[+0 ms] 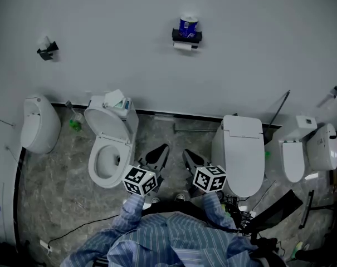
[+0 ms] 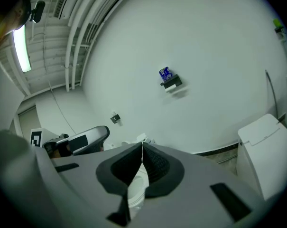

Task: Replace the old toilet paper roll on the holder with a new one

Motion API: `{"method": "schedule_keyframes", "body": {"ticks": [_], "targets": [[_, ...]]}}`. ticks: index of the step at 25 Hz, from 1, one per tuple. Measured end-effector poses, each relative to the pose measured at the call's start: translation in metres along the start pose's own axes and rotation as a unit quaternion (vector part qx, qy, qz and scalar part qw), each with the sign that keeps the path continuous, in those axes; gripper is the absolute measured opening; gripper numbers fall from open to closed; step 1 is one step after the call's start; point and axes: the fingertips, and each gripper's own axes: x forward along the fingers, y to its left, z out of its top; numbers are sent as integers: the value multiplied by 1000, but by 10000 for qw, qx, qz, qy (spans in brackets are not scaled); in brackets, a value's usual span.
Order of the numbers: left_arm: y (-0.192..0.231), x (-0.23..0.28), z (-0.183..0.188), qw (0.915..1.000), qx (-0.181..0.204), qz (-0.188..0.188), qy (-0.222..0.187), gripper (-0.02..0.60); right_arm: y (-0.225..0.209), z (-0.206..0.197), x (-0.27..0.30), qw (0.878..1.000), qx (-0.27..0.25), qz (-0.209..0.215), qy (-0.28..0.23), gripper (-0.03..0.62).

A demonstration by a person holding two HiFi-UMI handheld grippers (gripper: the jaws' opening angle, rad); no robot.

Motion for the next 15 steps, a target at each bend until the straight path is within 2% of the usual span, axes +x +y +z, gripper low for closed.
{"method": "schedule_keyframes", "body": {"ticks": [8,15], "targets": [[-17,41,-1,9999,14,-118,-41,12,-32,17,0,9997,-18,202,116,6],[-28,65,-19,9998,-143,-88,62,12,-55,18,3,9983,182,501,241,6]]}}
